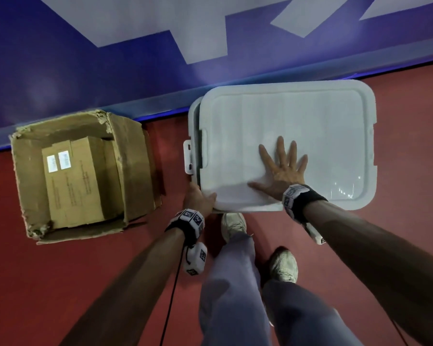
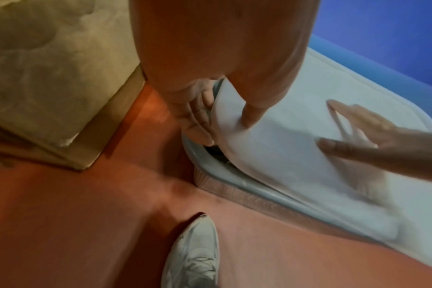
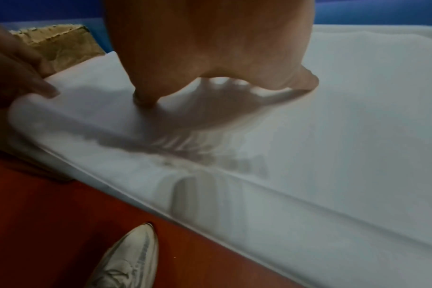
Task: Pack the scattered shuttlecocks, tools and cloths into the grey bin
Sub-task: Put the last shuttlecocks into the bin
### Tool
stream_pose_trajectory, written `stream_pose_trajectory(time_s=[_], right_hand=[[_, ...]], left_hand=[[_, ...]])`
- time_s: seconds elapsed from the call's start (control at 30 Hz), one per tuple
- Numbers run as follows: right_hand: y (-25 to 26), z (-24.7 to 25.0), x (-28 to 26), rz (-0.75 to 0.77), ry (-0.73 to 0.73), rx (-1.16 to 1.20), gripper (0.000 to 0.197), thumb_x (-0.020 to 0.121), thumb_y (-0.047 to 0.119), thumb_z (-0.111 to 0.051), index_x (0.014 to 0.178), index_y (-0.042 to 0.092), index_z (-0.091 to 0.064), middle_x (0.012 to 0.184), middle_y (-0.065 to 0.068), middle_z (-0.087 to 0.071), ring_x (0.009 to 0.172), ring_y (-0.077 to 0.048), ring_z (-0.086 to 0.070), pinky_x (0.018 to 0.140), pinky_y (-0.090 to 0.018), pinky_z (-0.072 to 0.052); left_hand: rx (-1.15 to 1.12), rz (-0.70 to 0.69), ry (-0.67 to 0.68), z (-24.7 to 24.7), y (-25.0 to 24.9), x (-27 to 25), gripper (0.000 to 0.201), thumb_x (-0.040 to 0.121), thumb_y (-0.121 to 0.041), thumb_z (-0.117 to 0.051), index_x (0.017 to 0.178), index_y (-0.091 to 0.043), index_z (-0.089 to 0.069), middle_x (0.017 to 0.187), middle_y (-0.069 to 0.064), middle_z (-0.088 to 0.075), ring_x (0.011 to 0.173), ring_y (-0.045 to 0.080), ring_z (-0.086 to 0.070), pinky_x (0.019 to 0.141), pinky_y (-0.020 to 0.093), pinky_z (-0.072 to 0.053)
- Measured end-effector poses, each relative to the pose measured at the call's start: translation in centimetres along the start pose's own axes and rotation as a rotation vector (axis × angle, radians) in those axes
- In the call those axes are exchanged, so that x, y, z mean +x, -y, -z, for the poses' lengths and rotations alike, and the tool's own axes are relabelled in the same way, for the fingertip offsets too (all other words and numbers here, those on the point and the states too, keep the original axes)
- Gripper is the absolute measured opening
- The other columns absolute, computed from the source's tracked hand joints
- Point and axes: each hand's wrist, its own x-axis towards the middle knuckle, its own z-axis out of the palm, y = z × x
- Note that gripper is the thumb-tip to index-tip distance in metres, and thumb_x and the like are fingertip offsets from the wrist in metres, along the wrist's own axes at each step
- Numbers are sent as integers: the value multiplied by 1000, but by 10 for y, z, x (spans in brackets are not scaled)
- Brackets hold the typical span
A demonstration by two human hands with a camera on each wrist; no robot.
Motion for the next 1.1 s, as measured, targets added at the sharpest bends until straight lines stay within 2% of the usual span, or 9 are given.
stream_pose_trajectory(time_s=[0.1,0.2,0.33,0.57,0.67,0.8,0.9,1.0,1.1], right_hand=[[12,-1,-2,3,11,27,119,70,95,-46,155,48,23,159,-5,45,149,-46,32,115,-76,4],[24,-1,-3,48,30,21,117,73,93,-47,155,49,23,160,-4,43,149,-45,31,116,-75,2],[34,1,-2,43,113,4,117,74,93,-45,153,47,27,159,-2,45,147,-46,34,116,-76,2],[32,11,6,15,312,-73,124,71,93,-50,143,51,41,144,3,62,137,-44,49,110,-80,8],[35,15,8,4,364,-107,133,65,95,-55,142,50,43,142,1,63,136,-46,49,109,-81,9],[39,14,12,-12,380,-171,142,58,97,-58,143,46,44,144,-5,62,137,-51,46,108,-83,5],[40,11,12,-14,372,-173,141,59,97,-58,144,45,42,146,-6,60,137,-51,46,108,-83,5],[39,7,13,-14,355,-168,141,58,98,-56,143,46,43,146,-6,60,137,-51,46,107,-84,7],[37,5,16,-12,344,-174,141,56,99,-55,138,45,47,146,-7,59,137,-52,46,106,-84,7]], left_hand=[[-25,30,-20,3,3,-3,59,89,-24,-73,133,-5,-39,132,16,-60,120,36,-60,98,38,-47],[-29,83,-6,9,19,-2,74,92,-26,-69,151,-3,-30,146,17,-52,132,37,-53,107,39,-43],[19,82,50,13,30,4,54,89,-37,-67,132,-7,-56,131,16,-61,119,36,-61,100,43,-51],[0,78,54,5,30,14,45,90,-23,-71,130,-3,-62,128,17,-67,116,35,-65,92,32,-50],[34,65,95,9,30,21,47,90,-26,-73,131,-4,-62,128,14,-69,117,31,-66,88,28,-47],[-27,111,98,28,18,42,93,89,-50,-73,157,-4,-29,156,13,-45,140,31,-48,111,37,-42],[-74,107,80,37,10,59,106,89,-59,-68,163,-7,-11,166,13,-28,150,32,-33,120,41,-31],[-146,86,79,41,3,69,101,92,-56,-67,160,-3,-16,162,14,-35,146,32,-40,114,38,-34],[-192,89,96,39,1,81,92,84,-54,-76,150,-4,-37,140,11,-56,124,30,-59,105,41,-48]])
